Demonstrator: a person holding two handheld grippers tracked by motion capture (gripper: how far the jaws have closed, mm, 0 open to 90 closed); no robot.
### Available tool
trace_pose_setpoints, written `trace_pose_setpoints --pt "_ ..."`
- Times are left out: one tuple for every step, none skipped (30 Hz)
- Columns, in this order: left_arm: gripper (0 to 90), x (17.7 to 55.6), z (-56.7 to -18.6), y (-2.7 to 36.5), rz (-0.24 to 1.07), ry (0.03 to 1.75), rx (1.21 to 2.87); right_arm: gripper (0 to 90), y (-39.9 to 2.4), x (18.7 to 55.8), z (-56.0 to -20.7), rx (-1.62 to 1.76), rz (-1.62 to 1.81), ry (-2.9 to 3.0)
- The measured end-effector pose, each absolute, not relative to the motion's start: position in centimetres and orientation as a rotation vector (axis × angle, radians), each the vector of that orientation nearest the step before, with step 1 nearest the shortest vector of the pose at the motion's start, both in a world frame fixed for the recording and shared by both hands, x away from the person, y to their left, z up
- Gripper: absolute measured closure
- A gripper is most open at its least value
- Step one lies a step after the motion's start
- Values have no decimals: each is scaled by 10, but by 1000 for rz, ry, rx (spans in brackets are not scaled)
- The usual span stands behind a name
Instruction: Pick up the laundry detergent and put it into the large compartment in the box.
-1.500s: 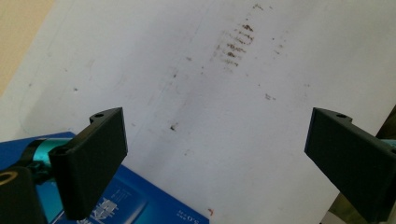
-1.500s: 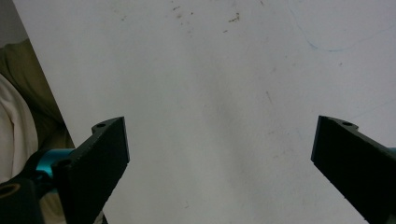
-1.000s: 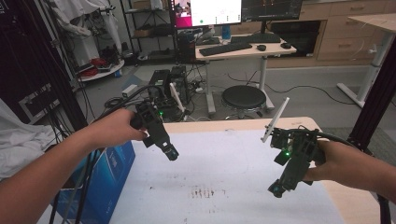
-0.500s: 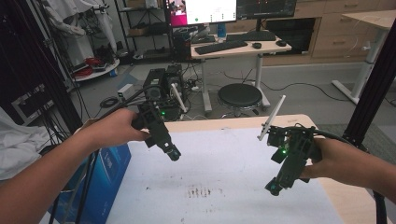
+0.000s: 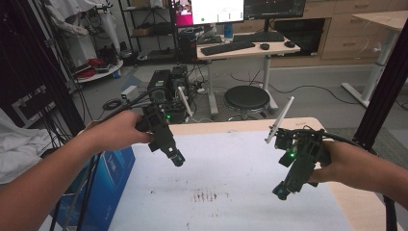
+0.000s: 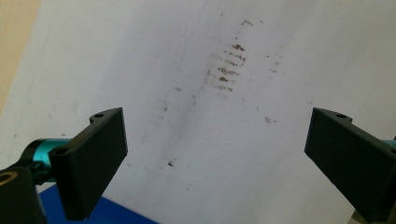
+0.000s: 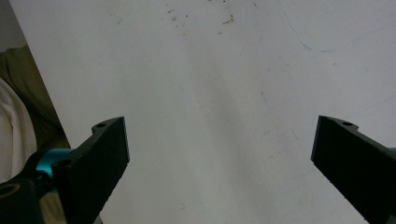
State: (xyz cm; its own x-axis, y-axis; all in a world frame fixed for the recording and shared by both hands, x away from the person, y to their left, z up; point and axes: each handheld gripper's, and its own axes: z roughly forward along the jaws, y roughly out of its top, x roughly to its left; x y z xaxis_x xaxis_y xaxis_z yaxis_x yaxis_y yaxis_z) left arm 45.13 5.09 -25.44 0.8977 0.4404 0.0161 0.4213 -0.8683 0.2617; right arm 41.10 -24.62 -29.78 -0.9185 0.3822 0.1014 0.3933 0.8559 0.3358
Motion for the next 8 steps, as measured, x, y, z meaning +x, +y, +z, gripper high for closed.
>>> trace_pose_setpoints --pt "58 451 -254 51 106 644 2814 33 -246 411 -298 -625 -552 -2997" --pt "59 451 -254 51 103 635 2812 33 -246 411 -298 -626 -550 -2997" --pt "59 451 -254 51 103 632 2808 33 -247 411 -298 -626 -551 -2998" --pt "58 451 -254 51 101 634 2807 33 -247 410 -297 -627 -552 -2996" --pt "58 451 -254 51 95 627 2813 33 -247 410 -297 -627 -553 -2996" --pt "58 450 -254 50 96 623 2816 33 -247 410 -297 -628 -555 -2996" --pt "58 450 -255 50 93 623 2818 33 -247 410 -297 -627 -556 -2996" --pt "58 450 -255 50 87 620 2824 33 -247 410 -297 -626 -556 -2997"
